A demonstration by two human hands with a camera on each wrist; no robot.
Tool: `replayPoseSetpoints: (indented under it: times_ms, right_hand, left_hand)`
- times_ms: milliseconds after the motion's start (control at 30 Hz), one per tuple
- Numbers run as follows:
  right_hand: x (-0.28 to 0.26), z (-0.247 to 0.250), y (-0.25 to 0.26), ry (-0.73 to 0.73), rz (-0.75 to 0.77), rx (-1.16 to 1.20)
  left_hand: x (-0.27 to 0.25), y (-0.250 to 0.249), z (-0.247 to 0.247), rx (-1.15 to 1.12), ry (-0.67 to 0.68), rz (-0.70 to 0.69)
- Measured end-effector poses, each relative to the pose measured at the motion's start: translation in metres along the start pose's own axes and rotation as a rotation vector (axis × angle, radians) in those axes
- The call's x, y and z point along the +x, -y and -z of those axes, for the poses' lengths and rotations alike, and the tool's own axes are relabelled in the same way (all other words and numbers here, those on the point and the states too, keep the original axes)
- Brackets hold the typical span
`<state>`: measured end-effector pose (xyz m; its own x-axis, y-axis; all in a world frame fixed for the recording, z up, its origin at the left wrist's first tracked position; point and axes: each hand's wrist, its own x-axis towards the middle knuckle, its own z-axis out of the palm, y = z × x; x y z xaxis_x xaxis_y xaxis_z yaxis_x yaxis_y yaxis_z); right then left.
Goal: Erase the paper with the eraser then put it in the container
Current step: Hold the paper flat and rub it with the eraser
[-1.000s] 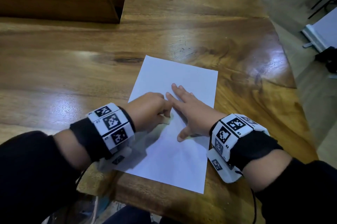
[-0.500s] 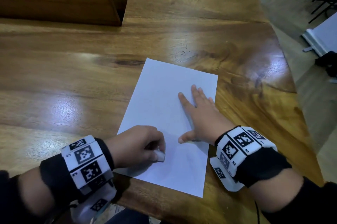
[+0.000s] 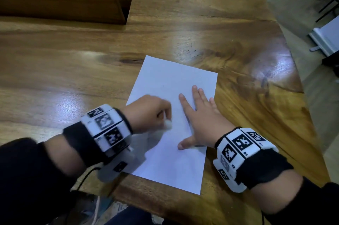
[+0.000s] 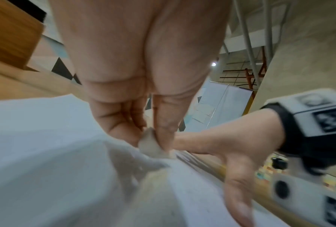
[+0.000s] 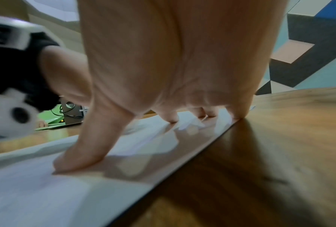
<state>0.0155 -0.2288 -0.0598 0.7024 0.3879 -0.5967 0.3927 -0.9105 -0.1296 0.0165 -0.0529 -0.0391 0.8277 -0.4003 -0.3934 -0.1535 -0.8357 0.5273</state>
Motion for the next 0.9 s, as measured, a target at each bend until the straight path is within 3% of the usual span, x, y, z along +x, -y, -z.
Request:
replayPoseSetpoints:
  times_ms: [100,167,267,333,367,533,567,633,767,833,900]
  right_hand:
    - [-0.001,0.001,0.001,-0.008,-0.004,-0.011]
    - [-0.002,0.001,0.001,-0.011,-0.004,-0.009]
    - [-0.003,0.000,0.002,-0.012,-0.002,-0.009]
    - [-0.002,-0.001,0.001,-0.011,0.001,0.001]
    - [-0.003,-0.001,0.000,-0.010,0.001,-0.001]
    - [-0.002,0.001,0.001,-0.018,0.002,-0.003]
    - [-0.001,0.000,0.000,-0.019,0.003,0.000]
    - [-0.001,-0.001,-0.001,-0.018,0.007,0.006]
    - [0.000,-0.002,-0.001,-0.023,0.006,-0.004]
    - [-0.001,-0.002,0.000,-0.022,0.007,-0.008]
    - [-0.001,-0.002,0.000,-0.025,0.004,-0.001]
  left_hand:
    - [0.023,-0.014,-0.002,0.043,-0.130,0.017]
    - [0.015,-0.014,-0.010,0.074,-0.127,-0.023]
    - [-0.023,-0.006,-0.026,0.086,0.086,-0.139]
    - [-0.030,-0.003,-0.028,0.064,0.249,-0.121]
    - [-0.025,-0.004,-0.023,0.065,0.256,-0.113]
    - [0.026,-0.017,-0.005,0.091,-0.147,-0.021]
    - [0.025,-0.017,-0.008,0.090,-0.173,-0.013]
    - [0.008,-0.012,-0.019,0.088,-0.114,-0.081]
    - [-0.020,-0.006,-0.025,0.068,0.183,-0.166]
    - [-0.004,-0.009,-0.016,0.118,0.138,-0.149]
    - [0.019,-0.013,-0.007,0.135,-0.023,-0.088]
